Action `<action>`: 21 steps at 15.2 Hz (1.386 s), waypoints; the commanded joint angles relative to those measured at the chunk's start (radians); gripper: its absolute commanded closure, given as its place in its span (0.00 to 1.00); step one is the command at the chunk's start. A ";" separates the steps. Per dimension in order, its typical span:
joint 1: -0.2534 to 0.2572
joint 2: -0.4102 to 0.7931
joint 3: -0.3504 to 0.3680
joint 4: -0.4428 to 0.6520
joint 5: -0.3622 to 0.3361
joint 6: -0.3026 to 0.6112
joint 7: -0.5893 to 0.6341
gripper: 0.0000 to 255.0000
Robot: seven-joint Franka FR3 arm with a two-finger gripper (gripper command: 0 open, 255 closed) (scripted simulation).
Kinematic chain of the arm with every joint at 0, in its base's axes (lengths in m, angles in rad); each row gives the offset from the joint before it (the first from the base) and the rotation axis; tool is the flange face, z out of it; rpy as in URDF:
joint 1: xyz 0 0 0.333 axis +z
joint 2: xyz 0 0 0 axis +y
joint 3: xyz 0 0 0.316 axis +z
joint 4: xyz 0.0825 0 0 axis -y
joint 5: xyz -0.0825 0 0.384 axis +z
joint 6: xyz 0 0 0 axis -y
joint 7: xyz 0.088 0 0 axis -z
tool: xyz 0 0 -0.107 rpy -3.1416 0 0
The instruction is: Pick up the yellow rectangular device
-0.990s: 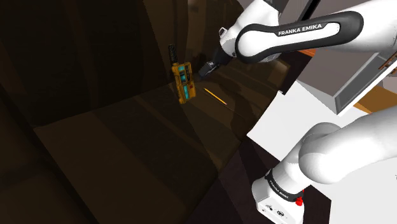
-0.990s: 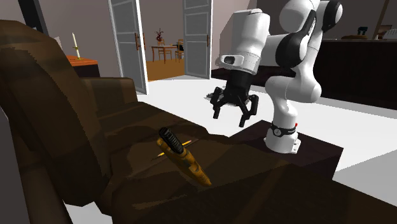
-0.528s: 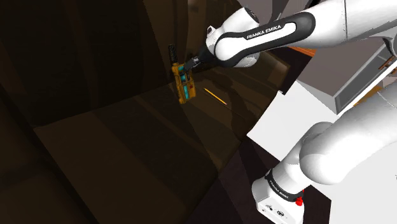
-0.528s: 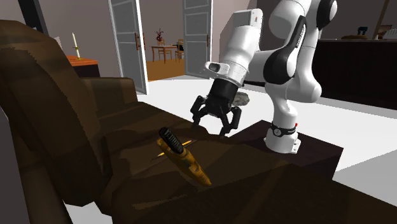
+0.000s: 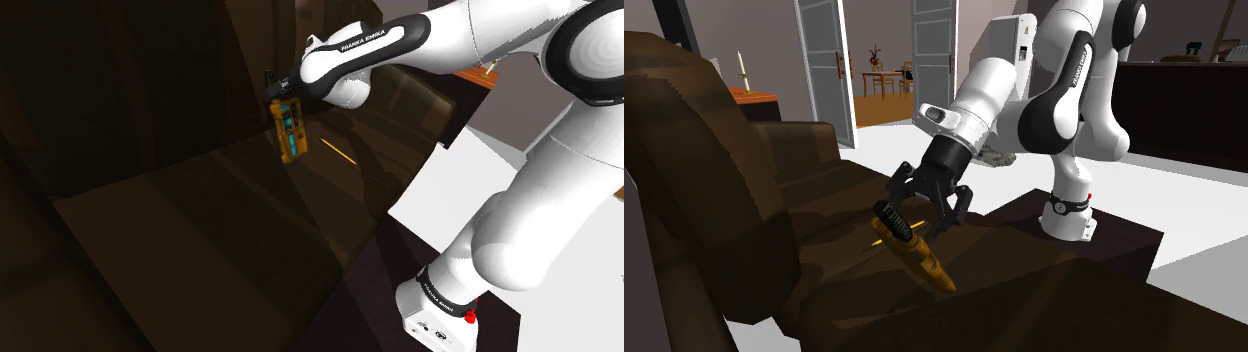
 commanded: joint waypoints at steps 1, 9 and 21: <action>-0.019 0.034 0.028 0.020 0.065 0.028 -0.062 0.00; -0.121 0.090 0.160 0.020 0.217 0.094 -0.210 1.00; -0.052 0.059 0.075 0.019 0.139 0.058 -0.132 1.00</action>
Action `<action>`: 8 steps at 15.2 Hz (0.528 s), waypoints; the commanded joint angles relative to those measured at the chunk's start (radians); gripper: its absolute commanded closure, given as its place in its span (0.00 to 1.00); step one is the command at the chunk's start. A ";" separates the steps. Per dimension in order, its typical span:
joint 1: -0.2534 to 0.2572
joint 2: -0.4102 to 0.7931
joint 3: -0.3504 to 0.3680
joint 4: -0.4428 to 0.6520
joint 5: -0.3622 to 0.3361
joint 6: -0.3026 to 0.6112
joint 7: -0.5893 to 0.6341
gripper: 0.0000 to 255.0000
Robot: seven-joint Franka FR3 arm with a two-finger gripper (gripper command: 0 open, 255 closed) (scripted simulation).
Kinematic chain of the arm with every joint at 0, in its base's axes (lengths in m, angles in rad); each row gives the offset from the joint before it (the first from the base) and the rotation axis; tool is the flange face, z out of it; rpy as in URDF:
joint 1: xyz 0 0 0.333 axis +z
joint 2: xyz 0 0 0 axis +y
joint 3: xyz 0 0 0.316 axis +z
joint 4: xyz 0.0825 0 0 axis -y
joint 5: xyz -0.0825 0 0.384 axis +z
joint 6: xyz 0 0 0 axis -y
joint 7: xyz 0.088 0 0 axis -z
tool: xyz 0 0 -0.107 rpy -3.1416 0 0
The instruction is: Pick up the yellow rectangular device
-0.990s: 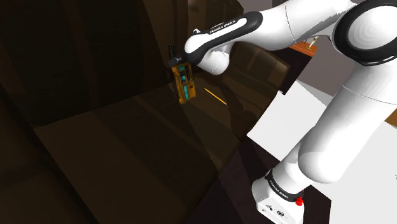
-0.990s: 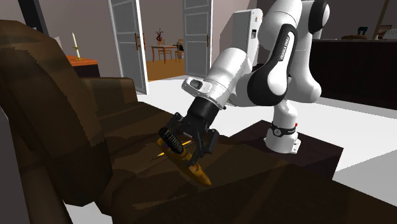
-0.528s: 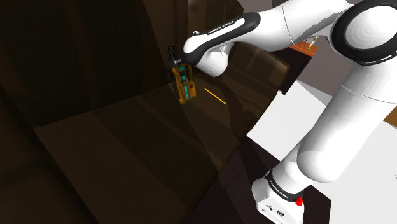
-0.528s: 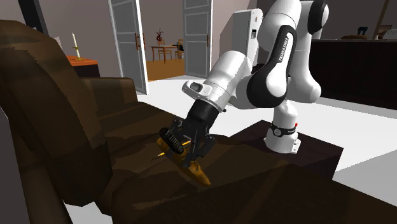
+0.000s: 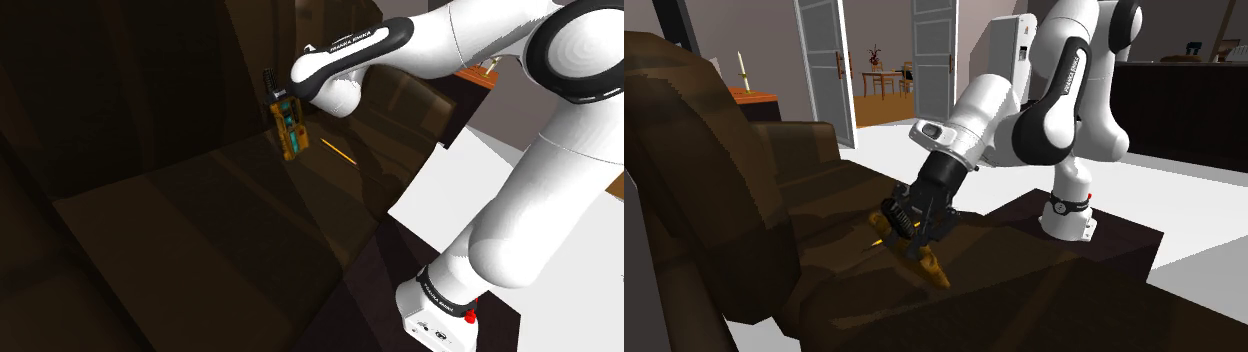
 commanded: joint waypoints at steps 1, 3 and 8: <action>0.043 -0.019 -0.052 -0.001 -0.058 -0.021 0.058 1.00; 0.070 -0.038 -0.089 0.001 -0.112 -0.044 0.109 1.00; 0.107 -0.081 -0.146 0.013 -0.229 -0.102 0.216 1.00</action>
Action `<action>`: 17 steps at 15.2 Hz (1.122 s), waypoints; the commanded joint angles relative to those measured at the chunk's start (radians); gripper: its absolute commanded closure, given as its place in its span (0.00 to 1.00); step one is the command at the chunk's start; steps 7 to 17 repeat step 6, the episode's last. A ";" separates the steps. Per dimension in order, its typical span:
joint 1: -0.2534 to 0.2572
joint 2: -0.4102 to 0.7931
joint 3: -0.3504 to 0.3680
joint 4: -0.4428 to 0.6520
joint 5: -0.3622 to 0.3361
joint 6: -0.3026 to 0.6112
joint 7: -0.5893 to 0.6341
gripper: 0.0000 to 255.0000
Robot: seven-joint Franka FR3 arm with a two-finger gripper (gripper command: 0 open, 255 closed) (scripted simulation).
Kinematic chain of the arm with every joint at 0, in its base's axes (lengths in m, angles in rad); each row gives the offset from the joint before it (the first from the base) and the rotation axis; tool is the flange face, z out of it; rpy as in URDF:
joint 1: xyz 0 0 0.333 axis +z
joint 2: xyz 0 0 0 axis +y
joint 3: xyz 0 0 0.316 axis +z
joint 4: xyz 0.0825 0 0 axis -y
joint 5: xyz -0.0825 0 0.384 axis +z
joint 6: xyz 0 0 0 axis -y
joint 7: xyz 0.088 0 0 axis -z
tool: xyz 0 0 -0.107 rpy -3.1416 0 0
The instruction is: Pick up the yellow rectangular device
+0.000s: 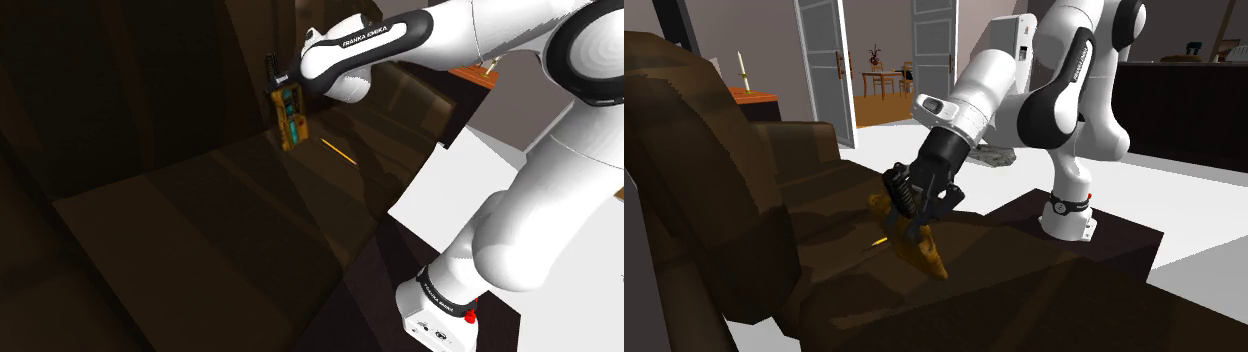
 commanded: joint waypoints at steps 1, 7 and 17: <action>0.004 -0.017 -0.013 0.008 -0.031 -0.024 0.025 1.00; 0.009 -0.041 -0.026 0.022 -0.084 -0.063 0.072 1.00; 0.009 -0.041 -0.026 0.022 -0.084 -0.063 0.072 1.00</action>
